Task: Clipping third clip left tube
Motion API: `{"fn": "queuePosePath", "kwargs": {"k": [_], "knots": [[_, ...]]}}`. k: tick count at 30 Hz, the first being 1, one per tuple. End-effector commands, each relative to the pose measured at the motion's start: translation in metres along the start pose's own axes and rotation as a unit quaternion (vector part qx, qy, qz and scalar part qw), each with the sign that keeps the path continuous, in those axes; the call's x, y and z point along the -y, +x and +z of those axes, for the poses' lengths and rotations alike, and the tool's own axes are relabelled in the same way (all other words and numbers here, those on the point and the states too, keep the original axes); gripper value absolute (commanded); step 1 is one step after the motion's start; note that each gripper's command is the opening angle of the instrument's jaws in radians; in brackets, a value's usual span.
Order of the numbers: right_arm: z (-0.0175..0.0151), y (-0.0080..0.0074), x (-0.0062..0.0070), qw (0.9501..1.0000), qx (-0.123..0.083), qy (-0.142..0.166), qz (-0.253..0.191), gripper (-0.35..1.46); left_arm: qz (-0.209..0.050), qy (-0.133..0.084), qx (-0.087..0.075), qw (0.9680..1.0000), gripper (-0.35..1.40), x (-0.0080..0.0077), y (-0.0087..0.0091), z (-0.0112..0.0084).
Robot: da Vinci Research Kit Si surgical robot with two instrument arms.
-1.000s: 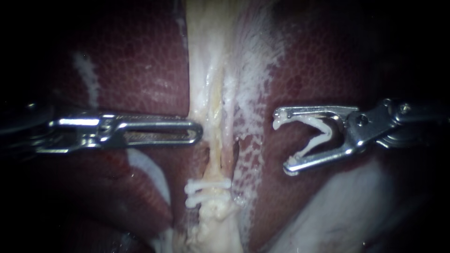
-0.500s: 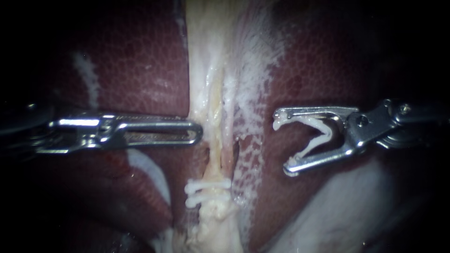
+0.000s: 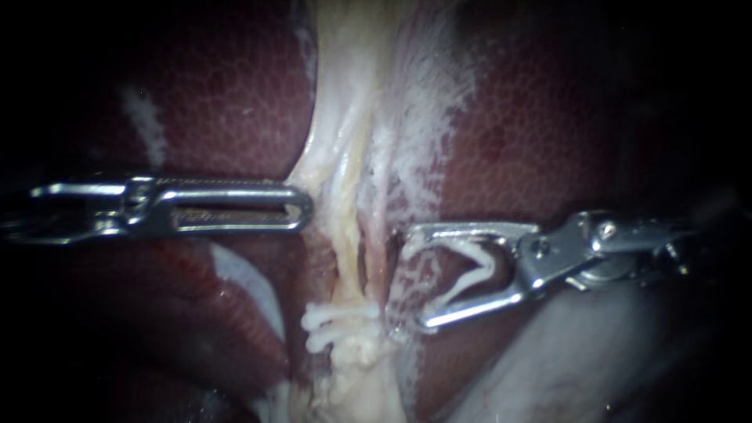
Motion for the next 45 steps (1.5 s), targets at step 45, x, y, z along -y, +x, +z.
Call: {"fn": "queuePosePath", "kwargs": {"k": [45], "knots": [[0.0103, 0.0001, -0.0023, 0.9983, -0.003, 0.055, 0.018, 0.60, 0.000, 0.000, 0.004, 1.0000, -0.35, 0.0004, 0.0001, -0.0016]]}}
